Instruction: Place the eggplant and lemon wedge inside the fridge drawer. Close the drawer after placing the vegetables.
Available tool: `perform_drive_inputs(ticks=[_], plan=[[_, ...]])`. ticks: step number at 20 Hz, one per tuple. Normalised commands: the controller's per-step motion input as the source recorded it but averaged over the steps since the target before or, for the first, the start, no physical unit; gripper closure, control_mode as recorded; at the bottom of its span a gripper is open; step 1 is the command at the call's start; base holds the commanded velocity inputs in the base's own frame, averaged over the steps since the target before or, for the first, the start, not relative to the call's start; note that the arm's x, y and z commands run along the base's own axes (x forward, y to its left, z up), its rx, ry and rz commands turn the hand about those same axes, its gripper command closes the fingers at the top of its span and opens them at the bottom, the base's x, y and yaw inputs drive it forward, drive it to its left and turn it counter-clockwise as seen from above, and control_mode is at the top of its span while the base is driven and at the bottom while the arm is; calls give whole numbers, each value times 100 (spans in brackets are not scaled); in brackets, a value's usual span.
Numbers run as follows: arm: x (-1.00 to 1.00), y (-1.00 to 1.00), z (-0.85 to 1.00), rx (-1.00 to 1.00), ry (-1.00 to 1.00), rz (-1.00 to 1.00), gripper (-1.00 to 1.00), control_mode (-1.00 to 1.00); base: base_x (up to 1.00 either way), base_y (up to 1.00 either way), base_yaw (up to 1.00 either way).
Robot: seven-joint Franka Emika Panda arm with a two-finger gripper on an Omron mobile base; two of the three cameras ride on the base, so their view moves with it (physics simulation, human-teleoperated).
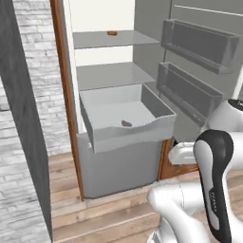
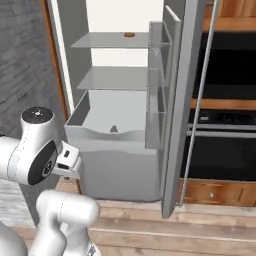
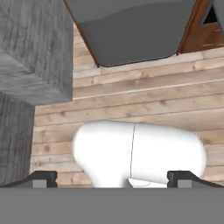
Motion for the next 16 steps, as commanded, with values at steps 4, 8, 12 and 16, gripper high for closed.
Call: perform_drive_inputs(ticks=[4, 8, 12, 16], plan=[[0, 0, 0, 0, 0, 0, -100, 100, -100, 0, -57], [0, 0, 0, 0, 0, 0, -100, 100, -89, -7, -68], [0, 0, 0, 0, 0, 0, -100, 100, -59, -11, -77], [0, 0, 0, 0, 0, 0, -100, 100, -14, -6, -74]])
